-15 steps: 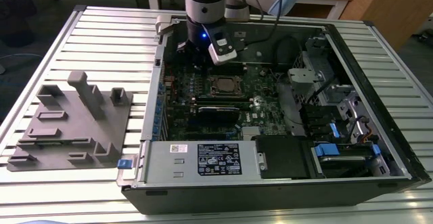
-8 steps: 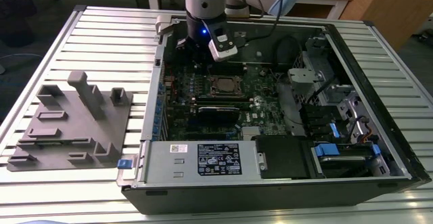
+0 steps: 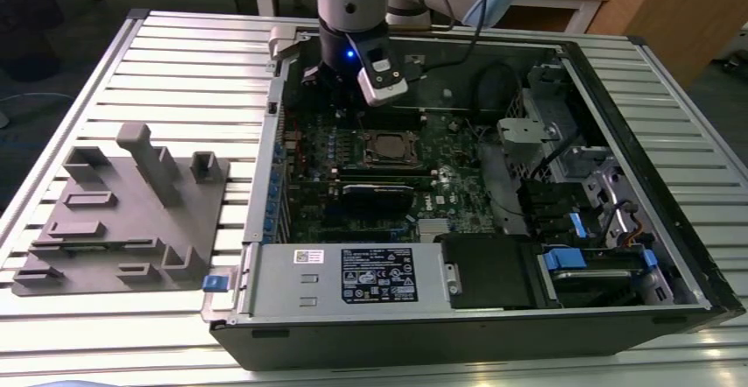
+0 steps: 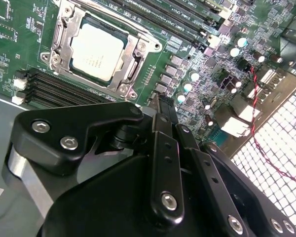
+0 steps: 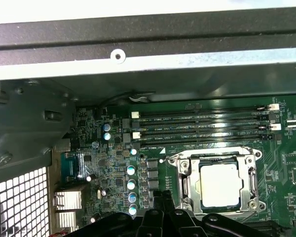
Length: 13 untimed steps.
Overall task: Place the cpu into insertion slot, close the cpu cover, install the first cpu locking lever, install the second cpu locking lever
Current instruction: 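Install the first cpu locking lever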
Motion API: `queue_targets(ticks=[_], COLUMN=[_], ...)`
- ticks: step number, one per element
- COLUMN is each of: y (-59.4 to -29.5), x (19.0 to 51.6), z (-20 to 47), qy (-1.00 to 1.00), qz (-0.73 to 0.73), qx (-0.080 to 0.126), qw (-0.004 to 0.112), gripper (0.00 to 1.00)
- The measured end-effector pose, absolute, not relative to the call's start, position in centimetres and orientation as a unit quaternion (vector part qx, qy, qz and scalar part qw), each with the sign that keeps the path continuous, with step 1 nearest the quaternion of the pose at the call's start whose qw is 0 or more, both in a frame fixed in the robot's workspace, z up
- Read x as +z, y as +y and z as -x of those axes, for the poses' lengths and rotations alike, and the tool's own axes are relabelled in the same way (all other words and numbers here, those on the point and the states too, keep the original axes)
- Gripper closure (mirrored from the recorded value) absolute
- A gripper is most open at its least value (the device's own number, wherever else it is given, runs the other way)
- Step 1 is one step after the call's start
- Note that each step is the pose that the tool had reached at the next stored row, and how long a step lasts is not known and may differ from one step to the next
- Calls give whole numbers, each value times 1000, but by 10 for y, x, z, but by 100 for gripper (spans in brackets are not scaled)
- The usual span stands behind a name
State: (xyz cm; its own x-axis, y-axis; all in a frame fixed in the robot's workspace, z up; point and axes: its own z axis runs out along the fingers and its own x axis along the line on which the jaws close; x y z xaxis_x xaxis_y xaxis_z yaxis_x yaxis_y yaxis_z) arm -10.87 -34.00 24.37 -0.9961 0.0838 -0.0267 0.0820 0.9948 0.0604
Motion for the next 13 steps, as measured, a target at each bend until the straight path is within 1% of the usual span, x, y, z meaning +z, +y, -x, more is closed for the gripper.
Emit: queue_targets(ticks=[13], y=[-340], x=[248], z=[108], qy=[999], qz=[-41], qx=[29], qw=[14], gripper=[89])
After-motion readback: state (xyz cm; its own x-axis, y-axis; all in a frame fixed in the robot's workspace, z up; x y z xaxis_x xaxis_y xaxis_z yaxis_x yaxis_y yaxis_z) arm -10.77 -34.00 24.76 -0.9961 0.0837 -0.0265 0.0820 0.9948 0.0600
